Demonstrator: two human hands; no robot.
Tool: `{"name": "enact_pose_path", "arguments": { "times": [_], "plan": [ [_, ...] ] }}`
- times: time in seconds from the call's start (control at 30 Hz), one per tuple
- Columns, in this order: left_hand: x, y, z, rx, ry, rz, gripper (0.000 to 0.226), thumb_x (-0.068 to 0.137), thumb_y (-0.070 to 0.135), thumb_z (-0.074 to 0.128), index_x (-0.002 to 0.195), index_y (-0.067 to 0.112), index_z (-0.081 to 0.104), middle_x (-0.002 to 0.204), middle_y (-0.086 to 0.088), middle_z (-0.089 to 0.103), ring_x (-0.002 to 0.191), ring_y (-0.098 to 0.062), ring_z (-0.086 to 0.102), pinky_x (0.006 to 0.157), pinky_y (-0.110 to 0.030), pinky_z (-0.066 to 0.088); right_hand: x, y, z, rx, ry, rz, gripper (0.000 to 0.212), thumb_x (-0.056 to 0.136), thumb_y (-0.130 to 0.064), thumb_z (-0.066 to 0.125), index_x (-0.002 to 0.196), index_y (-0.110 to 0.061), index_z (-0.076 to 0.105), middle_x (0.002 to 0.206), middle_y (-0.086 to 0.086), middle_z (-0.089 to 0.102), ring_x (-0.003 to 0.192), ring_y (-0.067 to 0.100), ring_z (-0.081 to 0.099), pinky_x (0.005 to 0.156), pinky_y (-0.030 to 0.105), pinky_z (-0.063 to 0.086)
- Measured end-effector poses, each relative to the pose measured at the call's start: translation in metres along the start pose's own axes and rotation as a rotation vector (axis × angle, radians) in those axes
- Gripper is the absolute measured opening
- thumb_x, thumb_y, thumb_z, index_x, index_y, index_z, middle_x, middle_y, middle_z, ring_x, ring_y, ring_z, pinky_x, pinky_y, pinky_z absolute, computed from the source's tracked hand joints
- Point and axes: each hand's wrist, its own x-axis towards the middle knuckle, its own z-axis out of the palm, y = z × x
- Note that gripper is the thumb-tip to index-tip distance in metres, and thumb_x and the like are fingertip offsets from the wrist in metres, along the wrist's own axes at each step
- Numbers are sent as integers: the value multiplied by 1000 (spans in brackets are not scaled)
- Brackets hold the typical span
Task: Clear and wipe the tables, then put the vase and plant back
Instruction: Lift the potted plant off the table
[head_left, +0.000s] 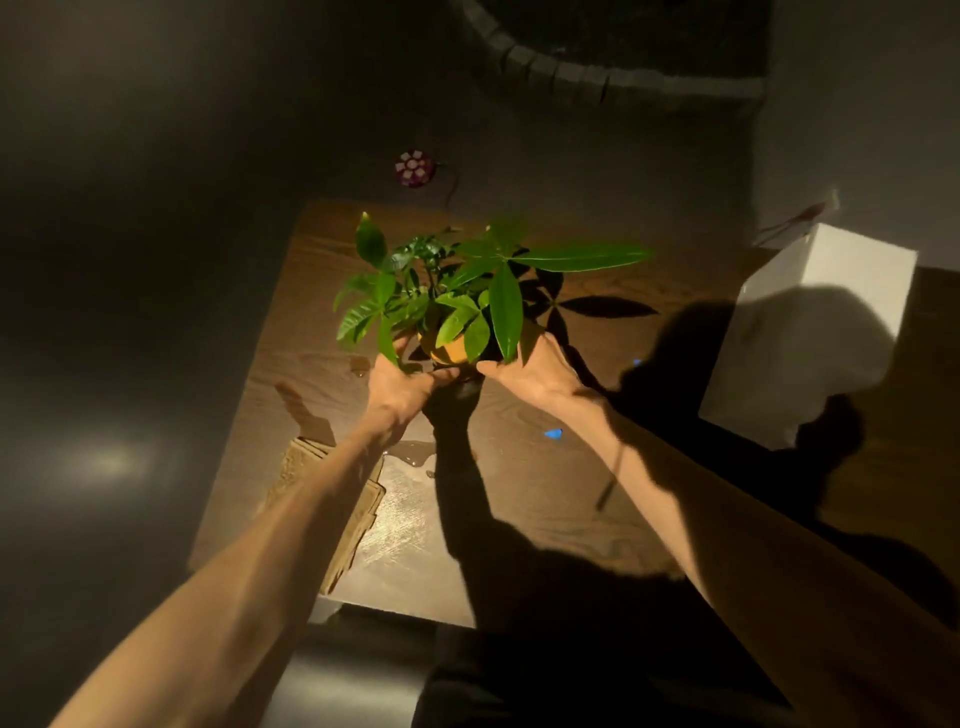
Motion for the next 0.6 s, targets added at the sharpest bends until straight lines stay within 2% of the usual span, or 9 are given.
{"name": "enact_pose_path", "arguments": {
  "times": [0.07, 0.13, 0.23, 0.33, 0.4, 0.5, 0.57, 0.6],
  "plan": [
    [3, 0, 2, 15, 27, -11, 81, 68, 11, 88, 139, 10, 48, 129, -2, 59, 115, -15, 56, 93, -25, 46, 10, 3, 2, -59, -62, -21, 58, 88, -34, 76, 137, -15, 51, 133, 8, 61, 124, 26, 58, 92, 29, 45],
    [7, -1, 4, 19, 56, -14, 86, 66, 14, 90, 140, 9, 47, 136, -7, 56, 120, -18, 54, 98, -28, 45, 18, 6, 6, -78, -90, -14, 60, 91, -31, 74, 142, -13, 47, 141, 9, 56, 131, 27, 52, 93, 27, 40],
    [4, -1, 4, 41, 63, 25, 81, 67, 12, 89, 138, 8, 50, 136, -8, 57, 122, -19, 53, 105, -33, 43, 22, 8, 15, -4, -90, 2, 68, 89, -36, 75, 144, -13, 45, 145, 10, 53, 135, 30, 49, 100, 34, 41],
    [-3, 17, 2, 108, 54, 108, 78, 69, 13, 89, 138, 6, 52, 122, -1, 59, 116, -20, 57, 101, -35, 48, 13, 3, 8, 105, -34, 57, 85, 79, -52, 80, 147, -19, 41, 149, 7, 44, 139, 33, 42, 105, 42, 40],
    [-10, 35, -2, 160, 23, 171, 75, 68, 20, 90, 134, 9, 56, 113, -8, 66, 109, -29, 63, 92, -40, 52, 10, -1, -13, 140, -22, 45, 90, 77, -51, 82, 148, -16, 39, 147, 5, 43, 139, 29, 41, 108, 44, 38],
    [-16, 73, -6, 170, -45, 240, 87, 65, 31, 91, 141, 14, 51, 131, -25, 59, 117, -34, 60, 94, -44, 52, 4, -19, -62, 112, 5, -41, 80, 79, -43, 84, 143, -12, 47, 137, 2, 55, 130, 23, 51, 98, 33, 42],
    [-24, 106, -2, 141, -93, 318, 84, 67, 30, 90, 141, 17, 51, 135, -22, 57, 120, -36, 58, 92, -44, 53, -1, -30, -97, 96, 37, -95, 80, 75, -48, 85, 139, -14, 51, 135, 0, 59, 128, 22, 54, 98, 35, 46],
    [-28, 123, 2, 139, -105, 358, 82, 68, 31, 89, 141, 17, 52, 132, -14, 61, 119, -29, 59, 92, -39, 52, -4, -35, -114, 96, 49, -113, 83, 74, -52, 85, 140, -15, 50, 135, -3, 58, 127, 19, 53, 101, 39, 47]
  ]
}}
